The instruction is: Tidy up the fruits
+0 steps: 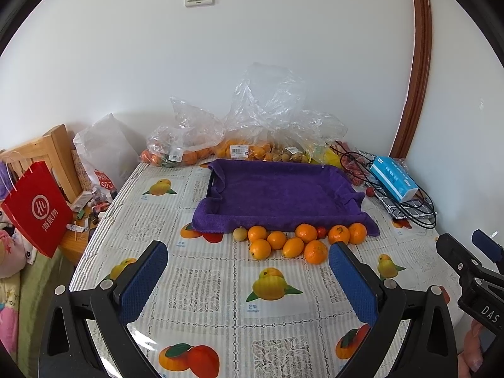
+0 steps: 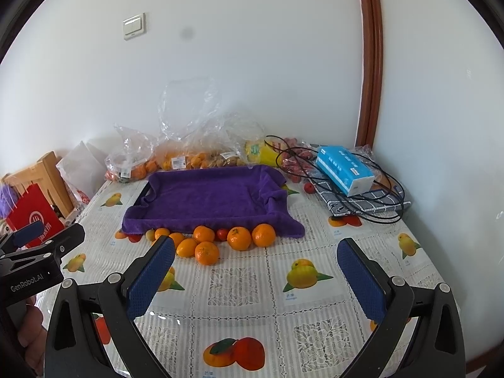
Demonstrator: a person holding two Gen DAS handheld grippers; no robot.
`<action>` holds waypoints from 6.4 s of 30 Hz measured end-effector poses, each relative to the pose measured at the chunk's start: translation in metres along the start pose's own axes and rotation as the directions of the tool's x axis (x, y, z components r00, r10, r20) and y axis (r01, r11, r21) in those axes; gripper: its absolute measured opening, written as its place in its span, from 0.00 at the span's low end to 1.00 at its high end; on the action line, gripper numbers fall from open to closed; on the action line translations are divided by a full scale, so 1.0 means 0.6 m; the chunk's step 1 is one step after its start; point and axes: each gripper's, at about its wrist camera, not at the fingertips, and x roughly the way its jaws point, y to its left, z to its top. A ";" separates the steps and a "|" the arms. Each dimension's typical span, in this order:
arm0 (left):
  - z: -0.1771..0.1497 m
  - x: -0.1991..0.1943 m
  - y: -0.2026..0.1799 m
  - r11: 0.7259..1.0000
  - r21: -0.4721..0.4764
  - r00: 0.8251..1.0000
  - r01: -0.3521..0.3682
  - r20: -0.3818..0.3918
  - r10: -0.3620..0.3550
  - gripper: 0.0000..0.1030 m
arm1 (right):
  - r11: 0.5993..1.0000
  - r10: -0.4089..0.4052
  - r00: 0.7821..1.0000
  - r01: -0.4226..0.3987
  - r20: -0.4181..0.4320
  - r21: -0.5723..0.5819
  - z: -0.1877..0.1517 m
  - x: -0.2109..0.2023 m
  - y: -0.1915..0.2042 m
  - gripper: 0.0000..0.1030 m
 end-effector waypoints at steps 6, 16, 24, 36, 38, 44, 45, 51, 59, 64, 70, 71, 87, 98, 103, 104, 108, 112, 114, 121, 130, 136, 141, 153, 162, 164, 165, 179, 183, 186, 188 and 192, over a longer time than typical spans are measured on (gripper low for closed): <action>0.000 0.000 0.000 1.000 -0.001 1.000 0.000 -0.001 0.000 1.00 | 1.000 0.000 1.000 0.000 -0.002 -0.008 -0.001 0.001 0.003 0.99; -0.001 -0.001 0.003 1.000 0.006 1.000 0.015 0.005 -0.015 1.00 | 1.000 0.006 1.000 -0.006 -0.002 -0.001 -0.003 0.001 0.003 0.99; -0.002 0.015 -0.001 0.999 0.030 1.000 -0.018 0.012 0.018 1.00 | 1.000 -0.010 1.000 0.009 -0.007 -0.019 -0.002 0.025 0.007 0.99; -0.006 0.129 0.033 1.000 -0.016 0.996 0.004 -0.084 -0.006 0.99 | 0.999 -0.020 0.996 0.016 -0.082 -0.046 -0.017 0.144 -0.007 1.00; -0.009 0.155 0.040 1.000 -0.024 0.995 -0.014 -0.102 0.011 0.99 | 0.998 -0.031 0.994 0.025 -0.108 -0.050 -0.022 0.175 -0.008 0.99; -0.008 0.218 0.052 0.999 -0.012 0.991 -0.038 -0.129 0.037 0.99 | 1.000 0.008 0.983 -0.003 -0.186 0.026 -0.027 0.264 -0.031 0.76; -0.006 0.229 0.053 0.999 -0.006 0.990 -0.043 -0.133 0.042 0.99 | 1.000 0.008 0.981 -0.003 -0.195 0.024 -0.027 0.277 -0.032 0.72; 0.008 0.288 0.059 0.999 0.011 0.986 -0.033 -0.165 0.034 0.99 | 1.000 0.015 0.973 -0.010 -0.231 0.021 -0.033 0.343 -0.043 0.56; 0.020 0.334 0.052 1.000 0.023 0.987 0.003 -0.160 0.001 0.99 | 0.997 0.065 0.960 -0.054 -0.272 0.049 -0.042 0.398 -0.053 0.51; 0.010 0.353 0.049 0.999 0.043 0.984 -0.018 -0.174 0.025 0.99 | 0.995 0.083 0.963 -0.067 -0.254 0.071 -0.043 0.408 -0.057 0.53; 0.008 0.355 0.070 1.000 -0.004 0.984 -0.009 -0.178 0.008 0.99 | 0.990 0.127 0.956 -0.108 -0.264 0.087 -0.042 0.411 -0.061 0.49; 0.009 0.355 0.074 1.000 -0.015 0.984 -0.008 -0.176 0.005 0.99 | 0.989 0.138 0.955 -0.118 -0.262 0.090 -0.042 0.410 -0.063 0.47; 0.010 0.361 0.096 0.996 -0.092 0.979 0.009 -0.201 -0.027 0.99 | 0.994 0.102 0.962 -0.091 -0.251 0.053 -0.044 0.412 -0.063 0.57; 0.007 0.364 0.101 0.995 -0.103 0.978 0.006 -0.208 -0.028 0.99 | 0.990 0.134 0.964 -0.123 -0.230 0.061 -0.046 0.402 -0.067 0.40; 0.004 0.369 0.103 0.994 -0.113 0.976 0.002 -0.218 -0.026 0.99 | 0.990 0.125 0.967 -0.107 -0.223 0.090 -0.044 0.396 -0.089 0.38; 0.003 0.371 0.102 0.994 -0.111 0.974 -0.001 -0.223 -0.024 0.99 | 0.988 0.134 0.966 -0.115 -0.222 0.098 -0.045 0.397 -0.092 0.38; 0.004 0.370 0.100 0.995 -0.104 0.976 0.002 -0.217 -0.025 0.99 | 0.990 0.134 0.956 -0.119 -0.262 0.072 -0.047 0.404 -0.083 0.43; 0.001 0.373 0.100 0.995 -0.102 0.973 0.005 -0.231 -0.028 0.99 | 0.999 0.039 0.947 -0.044 -0.317 -0.010 -0.063 0.424 -0.067 0.43; 0.001 0.371 0.100 0.995 -0.101 0.972 0.010 -0.234 -0.034 0.99 | 0.999 0.020 0.954 -0.030 -0.298 -0.030 -0.062 0.419 -0.063 0.42; -0.007 0.363 0.090 0.992 -0.098 0.967 0.083 -0.232 -0.104 0.99 | 1.000 0.025 0.973 -0.023 -0.229 0.009 -0.057 0.400 -0.075 0.42; -0.018 0.356 0.078 0.969 -0.133 0.938 0.209 -0.252 -0.237 0.93 | 0.999 0.033 0.975 -0.028 -0.219 0.026 -0.055 0.399 -0.081 0.42; -0.039 0.350 0.049 0.967 -0.062 0.924 0.246 -0.287 -0.253 0.78 | 0.999 0.030 0.975 -0.027 -0.221 0.017 -0.057 0.400 -0.076 0.42; -0.049 0.347 0.014 0.961 0.019 0.914 0.276 -0.314 -0.256 0.69 | 0.999 0.045 0.977 -0.040 -0.211 0.024 -0.057 0.398 -0.078 0.42; -0.058 0.347 -0.008 0.964 0.086 0.924 0.252 -0.318 -0.213 0.32 | 0.999 0.048 0.981 -0.044 -0.187 0.024 -0.054 0.391 -0.075 0.42; -0.056 0.316 0.024 0.975 0.034 0.934 0.217 -0.299 -0.198 0.32 | 0.998 0.056 0.990 -0.052 -0.132 0.035 -0.030 0.345 -0.070 0.42; -0.049 0.307 0.029 0.975 0.022 0.936 0.221 -0.287 -0.205 0.32 | 0.998 0.057 0.991 -0.054 -0.124 0.026 -0.024 0.334 -0.063 0.42; -0.044 0.302 0.031 0.975 0.017 0.937 0.222 -0.279 -0.209 0.32 | 0.998 0.058 0.991 -0.056 -0.118 0.021 -0.020 0.328 -0.059 0.42; 0.069 0.274 0.030 0.981 -0.026 0.973 0.194 -0.125 -0.195 0.32 | 0.996 0.088 0.993 -0.089 -0.078 -0.006 0.054 0.303 0.004 0.42; 0.096 0.286 0.030 0.985 -0.018 0.980 0.170 -0.101 -0.171 0.32 | 0.993 0.115 0.992 -0.115 -0.042 0.000 0.081 0.301 0.015 0.42; 0.114 0.298 0.031 0.987 -0.017 0.983 0.157 -0.090 -0.158 0.32 | 0.991 0.132 0.991 -0.132 -0.021 0.002 0.101 0.306 0.024 0.42; 0.124 0.307 0.033 0.988 -0.020 0.984 0.155 -0.084 -0.156 0.32 | 0.991 0.131 0.991 -0.132 -0.010 -0.008 0.115 0.314 0.031 0.42; 0.133 0.330 0.040 0.988 -0.049 0.986 0.149 -0.068 -0.152 0.32 | 0.989 0.146 0.989 -0.146 0.003 -0.029 0.129 0.336 0.041 0.42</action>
